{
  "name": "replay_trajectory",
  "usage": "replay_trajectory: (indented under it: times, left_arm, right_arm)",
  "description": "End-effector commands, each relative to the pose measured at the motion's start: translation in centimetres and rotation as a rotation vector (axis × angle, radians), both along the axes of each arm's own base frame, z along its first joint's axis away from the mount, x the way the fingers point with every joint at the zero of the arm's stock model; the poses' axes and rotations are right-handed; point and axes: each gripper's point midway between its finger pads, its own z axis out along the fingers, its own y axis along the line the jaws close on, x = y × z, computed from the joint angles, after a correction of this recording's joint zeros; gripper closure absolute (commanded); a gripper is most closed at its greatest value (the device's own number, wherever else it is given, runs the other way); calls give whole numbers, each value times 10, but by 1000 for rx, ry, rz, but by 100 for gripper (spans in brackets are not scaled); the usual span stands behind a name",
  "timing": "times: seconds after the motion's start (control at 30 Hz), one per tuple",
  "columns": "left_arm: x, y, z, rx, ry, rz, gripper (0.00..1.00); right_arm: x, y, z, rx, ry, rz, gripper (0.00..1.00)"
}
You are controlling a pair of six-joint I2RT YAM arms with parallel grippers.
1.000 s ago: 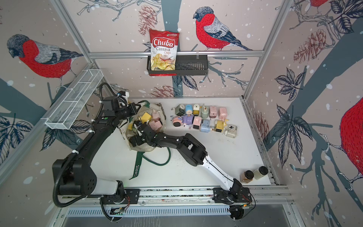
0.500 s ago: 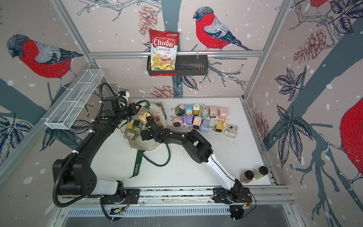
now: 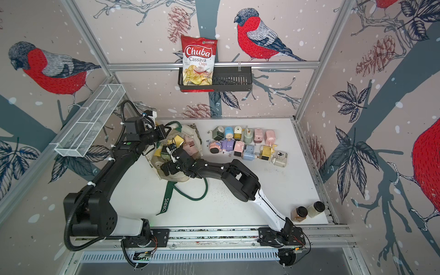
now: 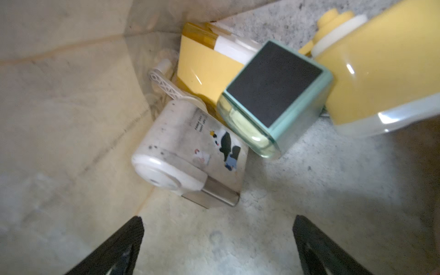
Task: Take out the pencil sharpeners from the tote bags
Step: Pick up the pencil sharpener from the canvas bag.
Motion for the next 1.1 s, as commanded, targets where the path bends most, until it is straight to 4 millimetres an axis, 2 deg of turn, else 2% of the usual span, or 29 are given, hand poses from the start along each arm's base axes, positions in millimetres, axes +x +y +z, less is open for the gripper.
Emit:
replay_trajectory:
  times: [0.0,0.07,0.17,0.27,0.4,0.5,0.6,0.93,1.07]
  left_arm:
    - [3,0,13,-10,-49,-4,100]
    - [3,0,12,-10,-48,-2,100]
    - [3,-1,12,-15,-46,-7,100]
    - [3,-1,13,-15,-49,-6,100]
    - [3,-1,12,-15,-47,-6,100]
    - [3,-1,11,-13,-46,-5,100]
    - [3,-2,11,-14,-44,-7,100]
    - [4,-2,9,-11,-40,-6,100]
    - [4,-1,8,-9,-37,-6,100]
  right_arm:
    - [8,18,21,94,72,-43,0]
    - [9,27,23,125,123,-53,0]
    - [10,37,17,153,205,-82,0]
    - [10,45,2,144,266,-108,1]
    - [13,49,-19,91,265,-133,0]
    - [17,44,-34,38,251,-166,0]
    - [21,40,-41,25,243,-175,0]
    - [12,44,-69,-35,224,-126,0]
    - [22,28,-81,-124,179,-195,0]
